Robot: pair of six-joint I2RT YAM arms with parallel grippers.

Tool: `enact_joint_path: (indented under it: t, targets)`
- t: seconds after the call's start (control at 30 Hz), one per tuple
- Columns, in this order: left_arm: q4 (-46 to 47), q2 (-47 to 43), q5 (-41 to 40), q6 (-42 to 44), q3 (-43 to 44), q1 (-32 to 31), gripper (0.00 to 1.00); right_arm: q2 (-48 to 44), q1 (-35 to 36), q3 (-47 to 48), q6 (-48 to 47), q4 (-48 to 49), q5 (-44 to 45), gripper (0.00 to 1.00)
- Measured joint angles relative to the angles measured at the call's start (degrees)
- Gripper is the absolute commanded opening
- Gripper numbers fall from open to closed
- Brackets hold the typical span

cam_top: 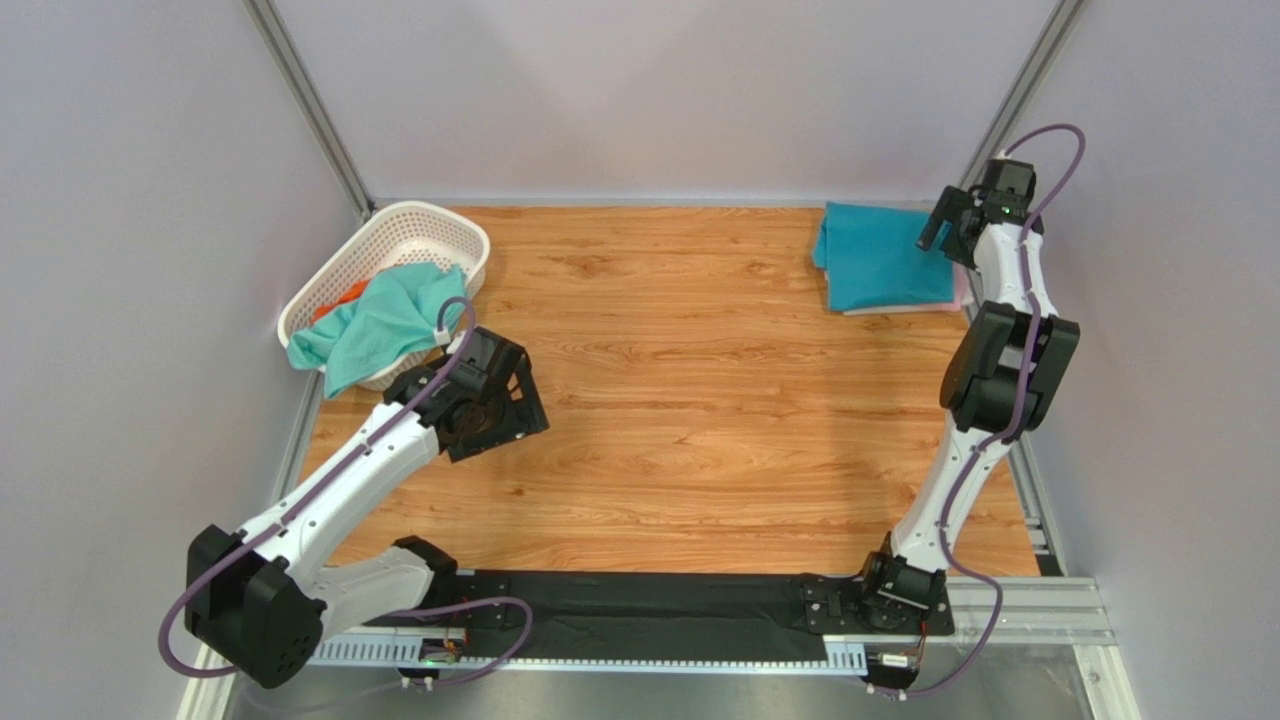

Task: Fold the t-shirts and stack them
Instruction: Neatly place the folded tshirt to the corner, then reset both grippers

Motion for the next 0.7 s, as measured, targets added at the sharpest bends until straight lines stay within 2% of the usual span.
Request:
enact_joint_path:
  t: [0.1, 0.23, 0.37, 0.57, 0.6, 0.7]
  targets:
    - [-0.13, -1.29, -0.04, 0.44, 0.87, 0.00, 1.00, -2.32, 0.11, -0.44, 0.74, -1.95, -1.20, 1.00]
    - [-0.94, -4.02, -0.42, 0.96, 1.97, 0.00, 1.00, -11.72, 0.59, -5.38, 2.34, -2.71, -3.58, 1.00]
    - [-2.05, -8.37, -1.25, 1.49, 3.30, 0.00, 1.00, -29.62, 1.46, -17.68, 4.52, -1.22, -4.44, 1.00]
    - [-3.13, -17.29, -1.88, 2.08, 3.50, 0.00, 1.00, -57.22, 3.28, -42.73, 8.31, 1.03, -5.33, 1.00]
    - [-3.23, -18.62, -2.08, 2.12, 3.45, 0.00, 1.00, -58.14, 3.50, -43.56, 8.48, 0.76, -5.46, 1.00]
    - [-3.28, -22.75, -2.89, 2.25, 2.32, 0.00, 1.00, -68.70, 3.85, -54.38, 10.05, 1.88, -8.83, 1.00]
